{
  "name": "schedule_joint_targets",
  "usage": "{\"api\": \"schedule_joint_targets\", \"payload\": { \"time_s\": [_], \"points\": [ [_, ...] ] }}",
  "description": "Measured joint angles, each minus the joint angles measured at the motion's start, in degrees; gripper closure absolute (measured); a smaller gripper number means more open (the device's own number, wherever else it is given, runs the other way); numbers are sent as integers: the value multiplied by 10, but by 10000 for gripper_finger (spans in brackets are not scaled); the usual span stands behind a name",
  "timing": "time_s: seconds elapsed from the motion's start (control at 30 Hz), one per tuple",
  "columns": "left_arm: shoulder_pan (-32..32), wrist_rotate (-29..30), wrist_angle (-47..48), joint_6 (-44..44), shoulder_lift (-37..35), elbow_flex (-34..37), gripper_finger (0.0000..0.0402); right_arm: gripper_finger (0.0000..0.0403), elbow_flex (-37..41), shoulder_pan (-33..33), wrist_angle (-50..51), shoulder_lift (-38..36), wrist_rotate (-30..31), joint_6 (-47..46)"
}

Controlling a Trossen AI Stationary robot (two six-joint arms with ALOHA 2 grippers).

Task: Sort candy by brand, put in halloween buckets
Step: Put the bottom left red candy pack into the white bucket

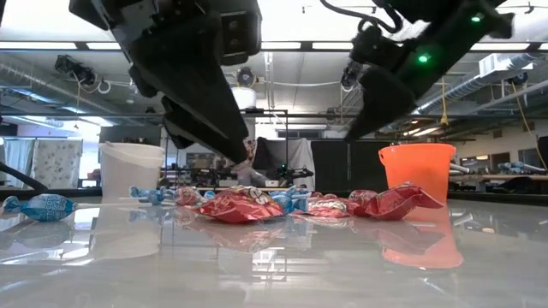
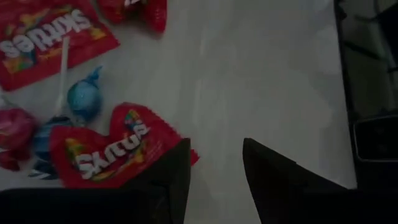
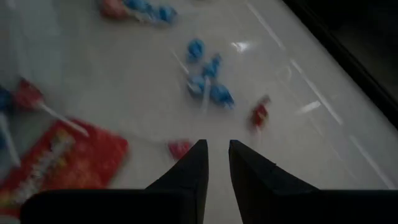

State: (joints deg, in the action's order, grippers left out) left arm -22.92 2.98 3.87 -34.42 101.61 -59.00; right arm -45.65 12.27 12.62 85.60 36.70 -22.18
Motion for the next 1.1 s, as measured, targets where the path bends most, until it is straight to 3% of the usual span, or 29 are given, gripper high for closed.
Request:
{"api": "schedule_joint_targets", "payload": {
  "time_s": [0.2, 0.37, 0.6, 0.73, 0.87, 1.03, 1.1],
  "points": [
    [-12, 65, 9, -23, 15, 0, 249, 325, 0, 32, 67, 3, 22, -124],
    [-11, 79, 7, -51, 34, 0, 248, 325, 0, 68, 80, 5, 16, -142],
    [-7, 87, -3, -63, 72, -3, 217, 325, 0, 118, 82, 5, 59, -189],
    [-8, 114, -22, -61, 107, -4, 219, 325, 5, 137, 56, 8, 78, -207],
    [-8, 131, -39, -60, 130, -6, 259, 325, 26, 148, 14, 14, 70, -193],
    [-9, 151, -63, -23, 131, -2, 367, 325, 62, 148, -41, 23, 72, -205],
    [-9, 142, -105, 0, 128, 0, 379, 325, 78, 146, -88, 33, 71, -200]
  ]
}}
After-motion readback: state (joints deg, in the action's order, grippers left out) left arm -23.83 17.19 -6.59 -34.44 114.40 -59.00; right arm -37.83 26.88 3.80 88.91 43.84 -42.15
